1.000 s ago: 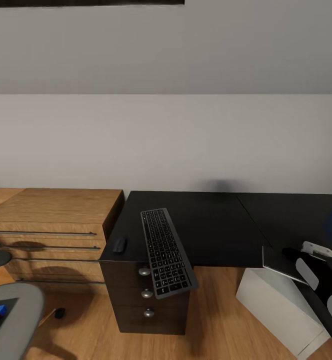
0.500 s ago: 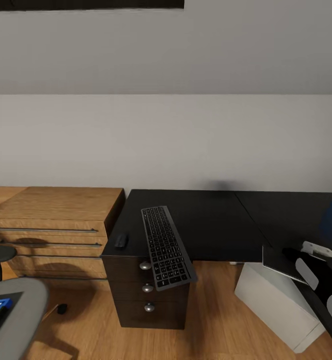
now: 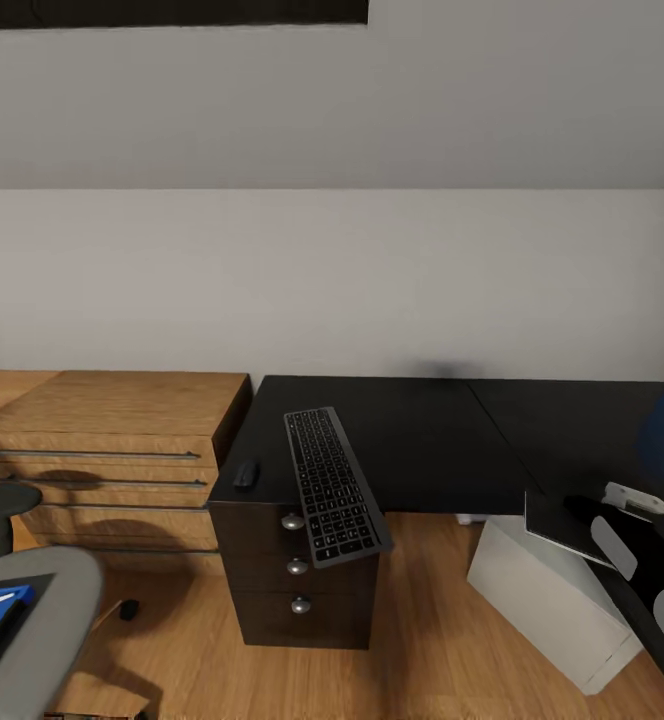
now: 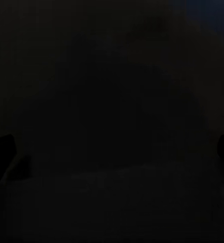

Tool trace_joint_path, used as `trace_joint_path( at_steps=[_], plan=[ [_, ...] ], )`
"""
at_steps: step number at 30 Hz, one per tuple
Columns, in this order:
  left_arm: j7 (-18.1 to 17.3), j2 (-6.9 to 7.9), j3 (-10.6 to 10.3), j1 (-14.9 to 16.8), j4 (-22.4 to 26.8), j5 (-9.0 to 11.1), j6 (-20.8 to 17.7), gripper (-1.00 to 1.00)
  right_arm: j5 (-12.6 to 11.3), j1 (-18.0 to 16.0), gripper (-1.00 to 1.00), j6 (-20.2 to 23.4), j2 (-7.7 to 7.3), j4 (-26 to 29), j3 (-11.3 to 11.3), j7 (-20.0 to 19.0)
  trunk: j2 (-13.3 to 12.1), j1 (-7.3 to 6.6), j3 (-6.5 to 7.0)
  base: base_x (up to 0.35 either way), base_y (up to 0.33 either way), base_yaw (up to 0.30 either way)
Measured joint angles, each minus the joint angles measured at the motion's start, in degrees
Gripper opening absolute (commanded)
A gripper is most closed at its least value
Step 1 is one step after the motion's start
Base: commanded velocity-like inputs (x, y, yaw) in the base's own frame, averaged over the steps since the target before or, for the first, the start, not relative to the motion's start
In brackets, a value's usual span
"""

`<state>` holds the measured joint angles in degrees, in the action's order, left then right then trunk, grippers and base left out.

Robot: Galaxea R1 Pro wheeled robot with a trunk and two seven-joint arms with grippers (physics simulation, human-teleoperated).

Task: In the bedroom, organize the workspace by keeping the computer under the desk, ensuring the monitor is on the desk, placing the keyboard on the desk next to the monitor, placing the mouse on the desk next to the keyboard, moving the folder from the swivel chair onto the desk next to the mouse, stacking the notebook on top of the folder with the pen on top of the notebook, and positioning the swivel chair next to the desk.

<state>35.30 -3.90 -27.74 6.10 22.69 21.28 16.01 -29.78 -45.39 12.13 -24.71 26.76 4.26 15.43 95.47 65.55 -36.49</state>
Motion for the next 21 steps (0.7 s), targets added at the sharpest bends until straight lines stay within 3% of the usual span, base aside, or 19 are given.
trace_joint_path(
  at_steps=[21],
  plan=[
    [0.0, 0.0, 0.0, 0.0, 0.1, 0.0, 0.0, 1.0, -0.1, 0.0, 1.0, 0.0, 0.0, -0.2, 0.1, 0.0, -0.4, -0.23, 0.17, -0.011, 0.001, 0.0]
  ],
)
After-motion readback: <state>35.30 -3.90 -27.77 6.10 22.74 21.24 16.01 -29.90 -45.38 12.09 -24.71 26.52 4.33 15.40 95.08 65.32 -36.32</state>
